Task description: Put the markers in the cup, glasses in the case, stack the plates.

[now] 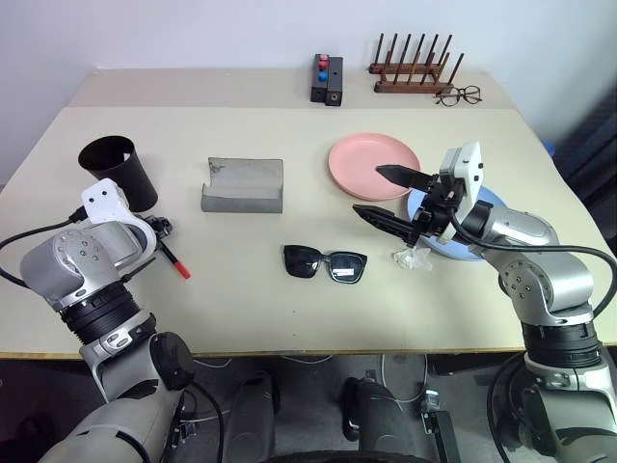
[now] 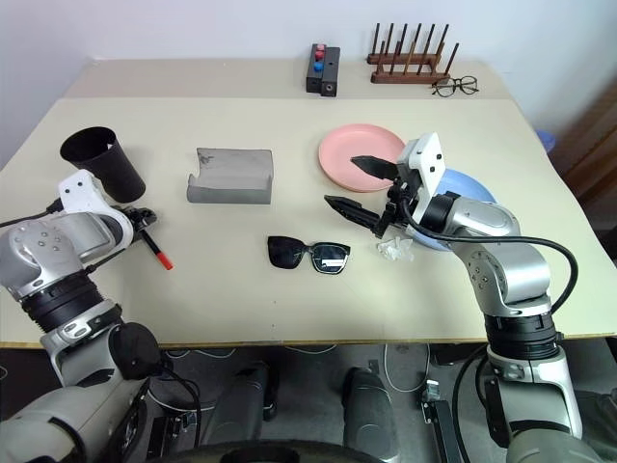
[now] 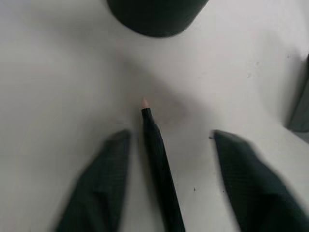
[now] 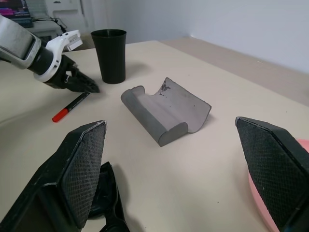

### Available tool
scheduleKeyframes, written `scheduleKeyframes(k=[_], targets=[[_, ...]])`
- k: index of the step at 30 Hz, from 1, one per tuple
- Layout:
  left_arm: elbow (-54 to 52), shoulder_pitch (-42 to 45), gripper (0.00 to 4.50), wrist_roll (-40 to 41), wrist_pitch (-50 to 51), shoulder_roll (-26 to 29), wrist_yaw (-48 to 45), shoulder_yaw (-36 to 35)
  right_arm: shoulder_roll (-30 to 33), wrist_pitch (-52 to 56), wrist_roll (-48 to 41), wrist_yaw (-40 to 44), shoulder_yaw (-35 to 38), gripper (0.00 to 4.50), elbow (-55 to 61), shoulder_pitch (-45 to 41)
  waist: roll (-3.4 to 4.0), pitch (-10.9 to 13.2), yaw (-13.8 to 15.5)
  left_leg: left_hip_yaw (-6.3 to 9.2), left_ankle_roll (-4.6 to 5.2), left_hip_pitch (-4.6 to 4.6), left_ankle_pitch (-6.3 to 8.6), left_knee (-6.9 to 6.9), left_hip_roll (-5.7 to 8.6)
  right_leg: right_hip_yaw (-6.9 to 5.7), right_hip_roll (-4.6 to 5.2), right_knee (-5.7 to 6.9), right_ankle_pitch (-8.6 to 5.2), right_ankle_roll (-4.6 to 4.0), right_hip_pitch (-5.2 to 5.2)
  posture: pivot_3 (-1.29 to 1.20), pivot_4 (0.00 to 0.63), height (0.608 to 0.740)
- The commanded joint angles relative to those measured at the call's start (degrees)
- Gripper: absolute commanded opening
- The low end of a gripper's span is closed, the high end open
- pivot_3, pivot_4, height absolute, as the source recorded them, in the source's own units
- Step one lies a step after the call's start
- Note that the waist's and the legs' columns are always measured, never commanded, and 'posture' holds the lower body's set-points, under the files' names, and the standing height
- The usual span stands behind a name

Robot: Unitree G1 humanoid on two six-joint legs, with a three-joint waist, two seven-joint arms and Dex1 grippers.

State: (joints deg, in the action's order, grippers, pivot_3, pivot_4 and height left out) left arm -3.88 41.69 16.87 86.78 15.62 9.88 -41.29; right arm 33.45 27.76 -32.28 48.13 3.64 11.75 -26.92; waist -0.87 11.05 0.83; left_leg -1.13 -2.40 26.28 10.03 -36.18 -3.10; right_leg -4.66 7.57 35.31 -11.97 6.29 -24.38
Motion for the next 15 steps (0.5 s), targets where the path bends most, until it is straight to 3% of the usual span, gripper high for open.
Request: scheduleKeyframes(k=[1,10,12,15], targets=[[-0.4,0.48,0.61,-0.44,3.24,-0.71,-1.26,-0.08,0.77,-0.04,-0.9,-0.22,1.97,4.38,2.85,0.09,0.0,0.0,0.0,0.0,0.0,0.0,0.0,0.0,0.0,0.0,0.0,0.0,0.0,0.0,0.0,0.0,0.15,0.74],[-1.5,-0.44,0.61,-1.17,5.72,-0.53,-3.84,-0.29,0.48,0.07,-0.7,-0.5,1.75,4.38,2.91,-0.26,0.0,0.0,-0.07,0.0,0.0,-0.01,0.0,0.02,0.0,0.0,0.0,0.0,0.0,0.0,0.0,0.0,0.15,0.74],[-2.08,-0.68,0.05,-1.37,5.72,-0.69,-4.28,-0.61,0.41,-0.26,-0.47,-0.46,1.57,4.38,2.6,-0.38,0.01,0.0,-0.05,0.0,0.0,-0.01,0.0,0.01,0.0,0.0,0.0,0.0,0.0,0.0,0.01,0.0,0.15,0.74],[-2.34,-0.92,0.02,-1.14,5.72,-0.67,-4.94,-0.77,0.37,-0.44,-0.34,-0.38,1.43,4.38,2.39,-0.45,0.01,0.0,-0.08,0.0,0.0,-0.01,0.0,0.02,0.0,0.0,0.0,0.0,0.0,0.0,0.01,0.0,0.15,0.74]])
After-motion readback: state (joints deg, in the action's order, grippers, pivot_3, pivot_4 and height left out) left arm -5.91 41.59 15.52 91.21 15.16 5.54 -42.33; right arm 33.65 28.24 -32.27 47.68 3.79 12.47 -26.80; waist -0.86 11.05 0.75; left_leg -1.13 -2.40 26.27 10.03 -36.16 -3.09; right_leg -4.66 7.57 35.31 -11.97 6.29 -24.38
